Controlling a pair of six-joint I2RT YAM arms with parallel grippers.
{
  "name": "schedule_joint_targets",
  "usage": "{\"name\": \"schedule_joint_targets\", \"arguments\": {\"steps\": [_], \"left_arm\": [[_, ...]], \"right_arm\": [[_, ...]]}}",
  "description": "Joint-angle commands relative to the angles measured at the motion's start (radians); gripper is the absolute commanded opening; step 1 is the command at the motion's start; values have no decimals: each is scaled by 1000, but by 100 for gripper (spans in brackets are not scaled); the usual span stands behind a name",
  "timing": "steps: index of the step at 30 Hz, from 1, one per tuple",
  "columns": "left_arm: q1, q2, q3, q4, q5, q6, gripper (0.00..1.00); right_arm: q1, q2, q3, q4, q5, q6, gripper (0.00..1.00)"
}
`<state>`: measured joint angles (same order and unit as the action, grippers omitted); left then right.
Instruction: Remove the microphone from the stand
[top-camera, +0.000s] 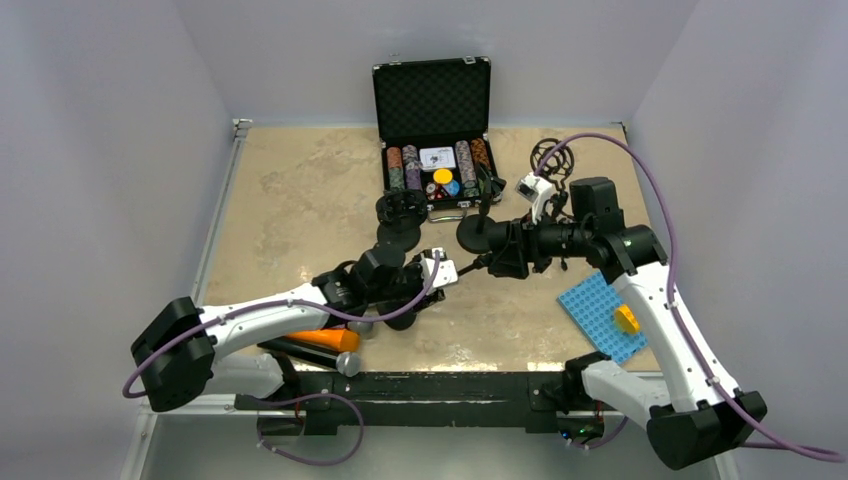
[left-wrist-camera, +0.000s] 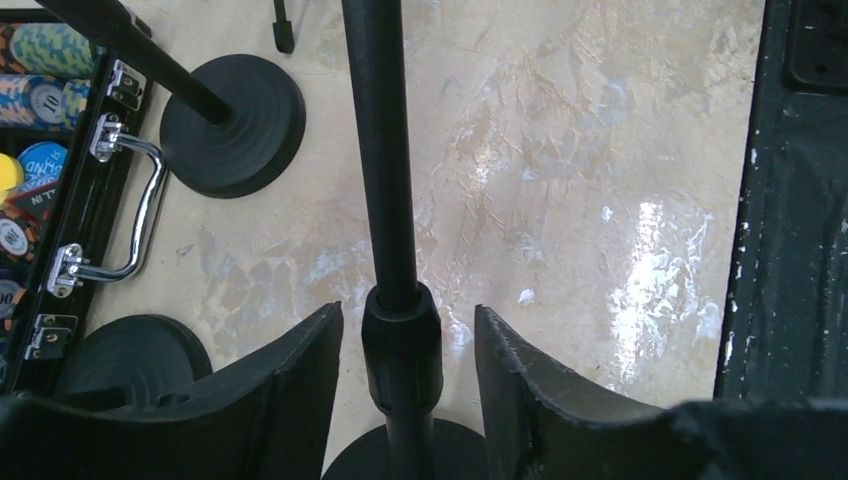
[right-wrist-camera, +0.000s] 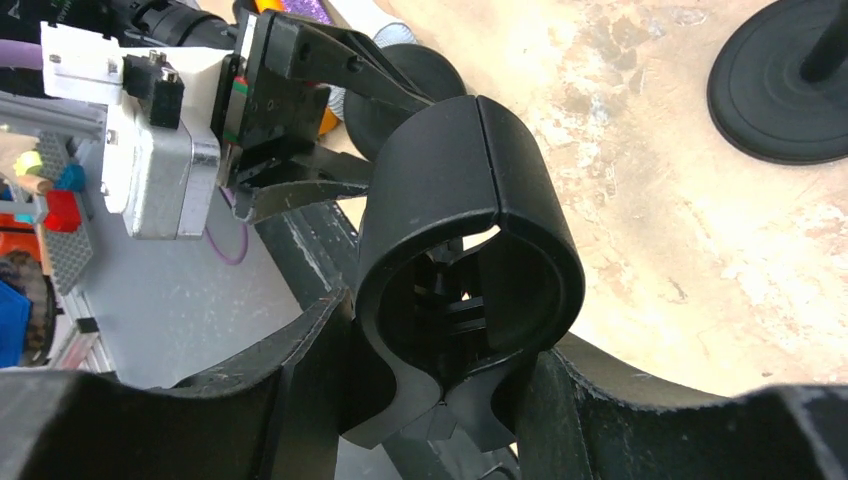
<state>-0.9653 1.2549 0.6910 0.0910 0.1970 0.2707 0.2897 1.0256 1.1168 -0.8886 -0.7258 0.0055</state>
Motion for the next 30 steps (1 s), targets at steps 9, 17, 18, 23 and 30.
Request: {"name": "schedule_joint_targets", "arguments": {"steps": [9, 17, 18, 23, 30], "left_arm": [[146, -55, 162, -352, 530, 151, 71], [142, 105, 222, -291, 699, 141, 66], [141, 134, 237, -299, 709, 149, 65], [118, 206, 296, -377, 677, 232, 35], [62, 44, 104, -44, 234, 88, 0]], "right_arm": [[5, -204, -128, -24, 0, -643, 0], [6, -286, -175, -4, 8, -773, 0], [6, -292, -177, 1, 10, -775, 0], [6, -312, -185, 37, 45, -699, 0], [3, -230, -119, -8, 153, -227, 0]]}}
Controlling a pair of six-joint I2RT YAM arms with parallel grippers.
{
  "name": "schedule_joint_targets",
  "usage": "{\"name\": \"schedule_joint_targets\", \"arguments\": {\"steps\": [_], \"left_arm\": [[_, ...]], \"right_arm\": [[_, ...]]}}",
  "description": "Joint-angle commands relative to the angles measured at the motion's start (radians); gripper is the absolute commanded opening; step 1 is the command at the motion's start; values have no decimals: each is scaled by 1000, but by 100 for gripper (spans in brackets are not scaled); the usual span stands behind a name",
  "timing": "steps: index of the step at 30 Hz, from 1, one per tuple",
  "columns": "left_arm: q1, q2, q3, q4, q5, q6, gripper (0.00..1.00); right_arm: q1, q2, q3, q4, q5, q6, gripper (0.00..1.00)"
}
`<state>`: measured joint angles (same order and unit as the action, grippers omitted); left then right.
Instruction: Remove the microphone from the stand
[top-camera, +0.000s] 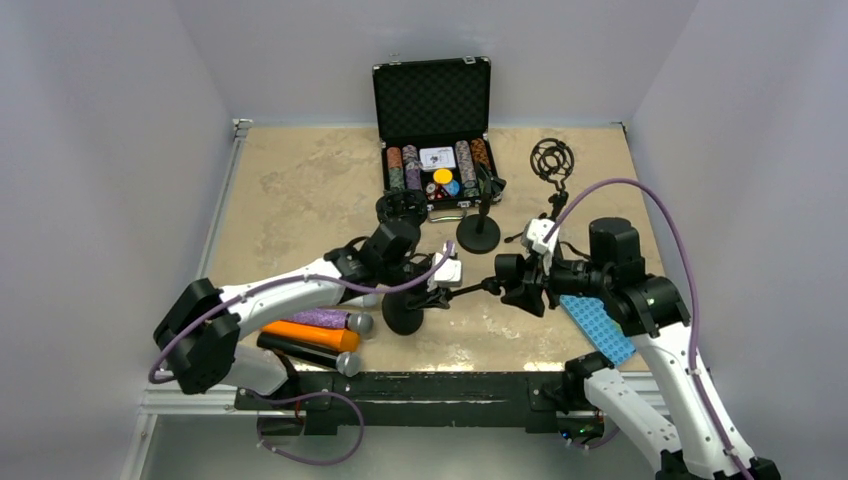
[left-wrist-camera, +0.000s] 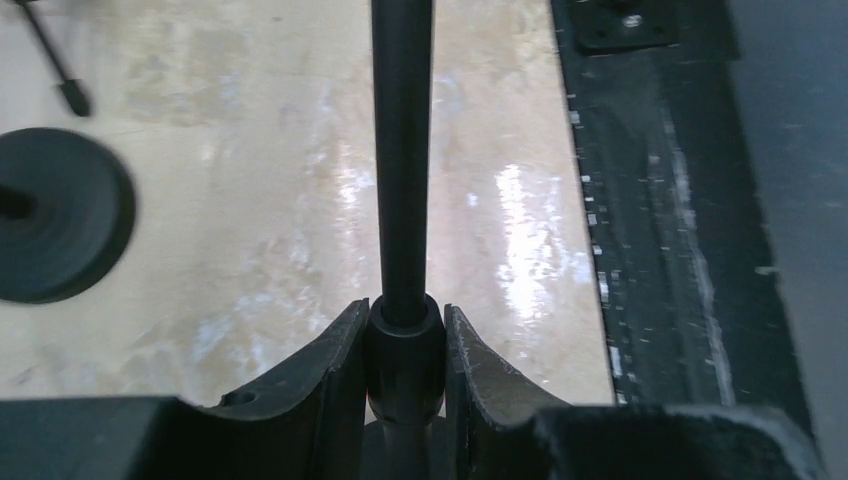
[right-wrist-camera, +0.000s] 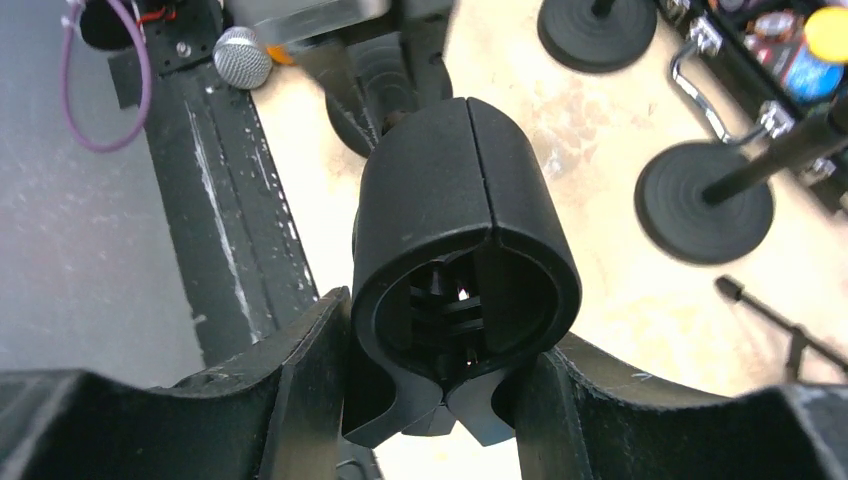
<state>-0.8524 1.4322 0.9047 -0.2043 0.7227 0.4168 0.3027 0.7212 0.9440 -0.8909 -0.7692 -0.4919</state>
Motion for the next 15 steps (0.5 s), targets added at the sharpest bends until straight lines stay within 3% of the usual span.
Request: {"name": "schedule_joint_targets", "arguments": {"steps": [1, 3, 7, 10, 12, 15], "left_arm": [[-80, -163, -149, 299, -386, -59, 0], [-127, -193, -191, 346, -506, -75, 0], [-145, -176, -168, 291, -530, -151, 4], [-142, -192, -170, 285, -454, -152, 46], [-135, -214, -151, 249, -365, -123, 59], [-93, -219, -68, 89, -226, -102, 67]], "right_arm": [[-10, 111, 88, -50, 182, 332, 0], [-19, 191, 121, -134, 137, 441, 0], [-56, 220, 98, -124, 34, 551, 0], [-56, 211, 104, -109, 89, 447, 0], [-56, 192, 108, -102, 128, 369, 0], [-54, 155, 104, -92, 155, 250, 0]]}}
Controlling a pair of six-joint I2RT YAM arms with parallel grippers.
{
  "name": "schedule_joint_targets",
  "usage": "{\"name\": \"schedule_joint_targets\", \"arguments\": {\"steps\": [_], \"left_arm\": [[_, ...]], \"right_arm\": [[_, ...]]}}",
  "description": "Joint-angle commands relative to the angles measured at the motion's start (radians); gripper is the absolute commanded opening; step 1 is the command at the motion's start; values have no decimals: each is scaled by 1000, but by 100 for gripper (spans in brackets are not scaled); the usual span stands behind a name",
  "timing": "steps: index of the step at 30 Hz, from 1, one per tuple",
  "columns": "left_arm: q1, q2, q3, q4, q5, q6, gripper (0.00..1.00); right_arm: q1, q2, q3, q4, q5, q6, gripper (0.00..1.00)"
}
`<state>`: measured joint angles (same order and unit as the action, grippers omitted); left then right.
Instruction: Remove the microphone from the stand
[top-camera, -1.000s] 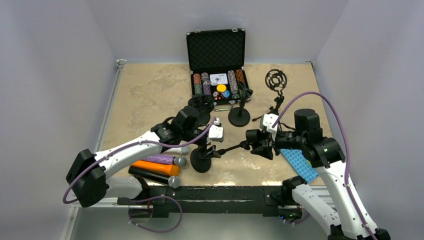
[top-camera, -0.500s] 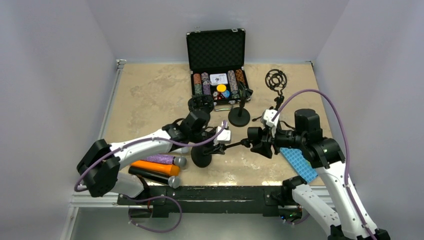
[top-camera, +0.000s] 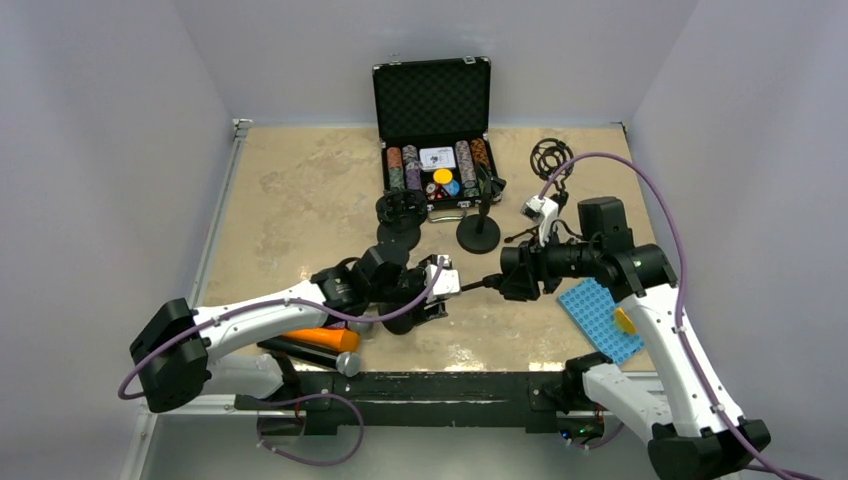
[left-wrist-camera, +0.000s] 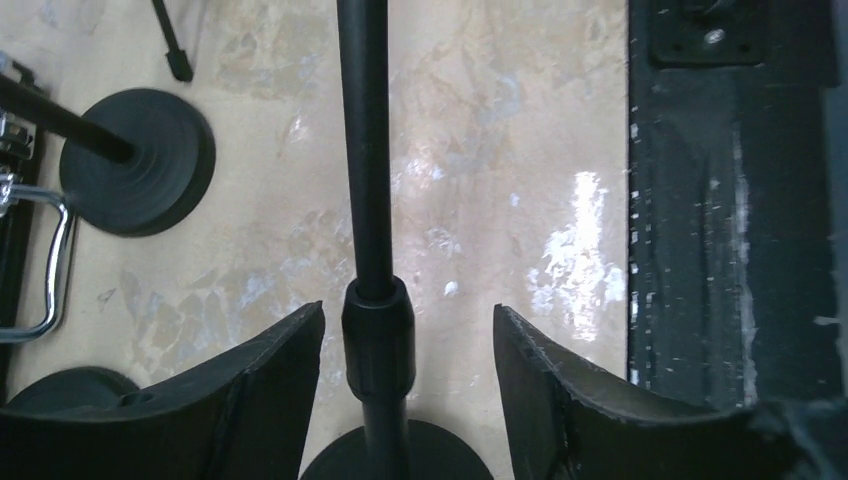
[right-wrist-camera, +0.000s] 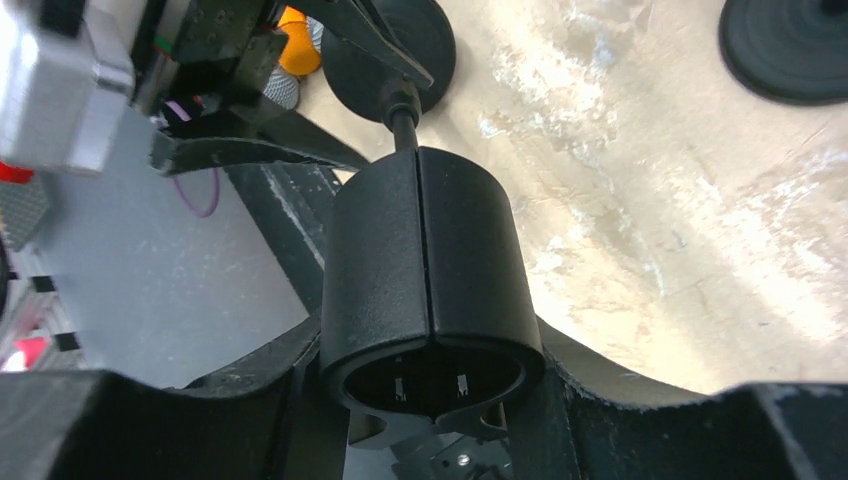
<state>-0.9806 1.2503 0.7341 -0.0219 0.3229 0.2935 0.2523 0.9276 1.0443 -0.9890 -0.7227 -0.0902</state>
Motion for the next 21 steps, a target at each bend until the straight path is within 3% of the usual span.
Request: {"name": "schedule_joint_targets", "arguments": {"steps": [1, 5, 12, 17, 19, 21], "left_arm": [[48, -35, 130, -136, 216, 23, 68], [85, -9, 201, -256, 362, 68, 69], [90, 80, 218, -166, 426, 78, 68], [91, 176, 264, -204, 454, 170, 67], [91, 203, 269, -213, 455, 202, 62], [90, 222, 268, -199, 447, 202, 50]], "right_arm": [[-4, -64, -3, 15, 109, -182, 0], [-4, -117, -41, 52, 109, -289, 0], [-4, -193, -94, 84, 73, -500, 0], [-2, -229, -94, 70, 55, -610, 0], [-2, -248, -96, 75, 56, -626, 0], [-2, -263, -102, 93, 69, -606, 0]]}}
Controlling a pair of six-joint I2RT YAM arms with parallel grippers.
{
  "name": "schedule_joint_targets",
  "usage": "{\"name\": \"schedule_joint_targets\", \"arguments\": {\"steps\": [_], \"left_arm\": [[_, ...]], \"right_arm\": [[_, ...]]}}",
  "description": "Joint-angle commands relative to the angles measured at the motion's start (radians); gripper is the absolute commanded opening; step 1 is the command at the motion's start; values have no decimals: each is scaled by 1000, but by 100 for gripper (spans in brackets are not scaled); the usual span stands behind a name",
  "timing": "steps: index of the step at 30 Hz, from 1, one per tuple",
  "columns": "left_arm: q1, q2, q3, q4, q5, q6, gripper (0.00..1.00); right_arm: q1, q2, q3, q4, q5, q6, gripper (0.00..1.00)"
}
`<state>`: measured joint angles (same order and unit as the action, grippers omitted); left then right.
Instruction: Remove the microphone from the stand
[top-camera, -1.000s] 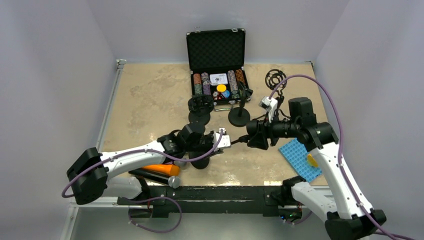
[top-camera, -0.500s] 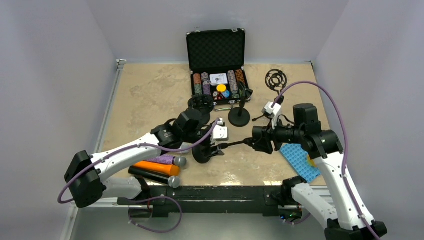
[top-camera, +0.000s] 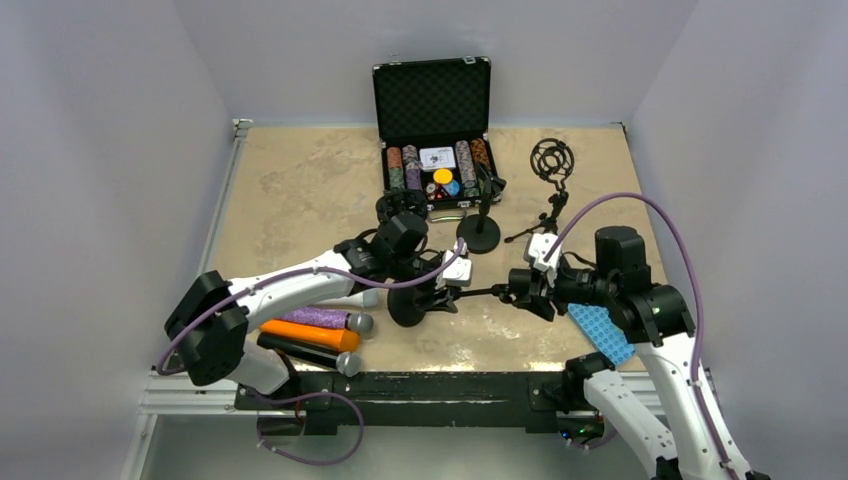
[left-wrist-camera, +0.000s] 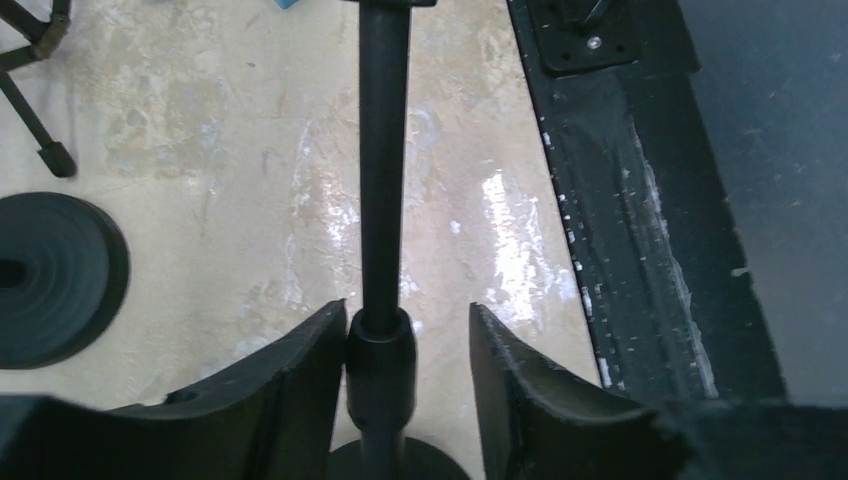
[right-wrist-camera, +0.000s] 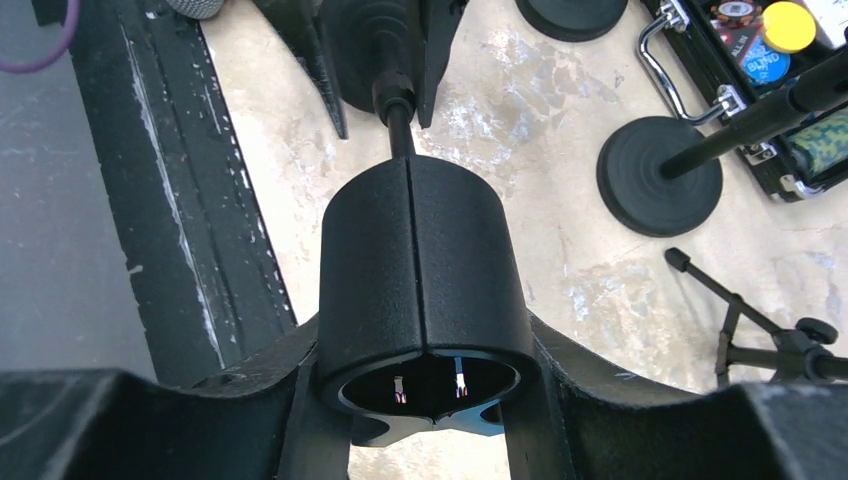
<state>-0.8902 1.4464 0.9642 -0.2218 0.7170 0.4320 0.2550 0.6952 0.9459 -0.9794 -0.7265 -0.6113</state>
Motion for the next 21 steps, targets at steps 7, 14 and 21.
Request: {"name": "schedule_joint_targets", "arguments": {"steps": [7, 14, 21], "left_arm": [[-50, -49, -117, 317, -239, -22, 0], [-145, -87, -173, 367, -642, -74, 2], [-87, -211, -152, 176, -355, -130, 67]], "right_arm": [[-6, 52, 45, 101, 137, 375, 0], [-34, 235, 139, -47, 37, 674, 0], [-33, 237, 181, -17, 91, 383, 0]]}}
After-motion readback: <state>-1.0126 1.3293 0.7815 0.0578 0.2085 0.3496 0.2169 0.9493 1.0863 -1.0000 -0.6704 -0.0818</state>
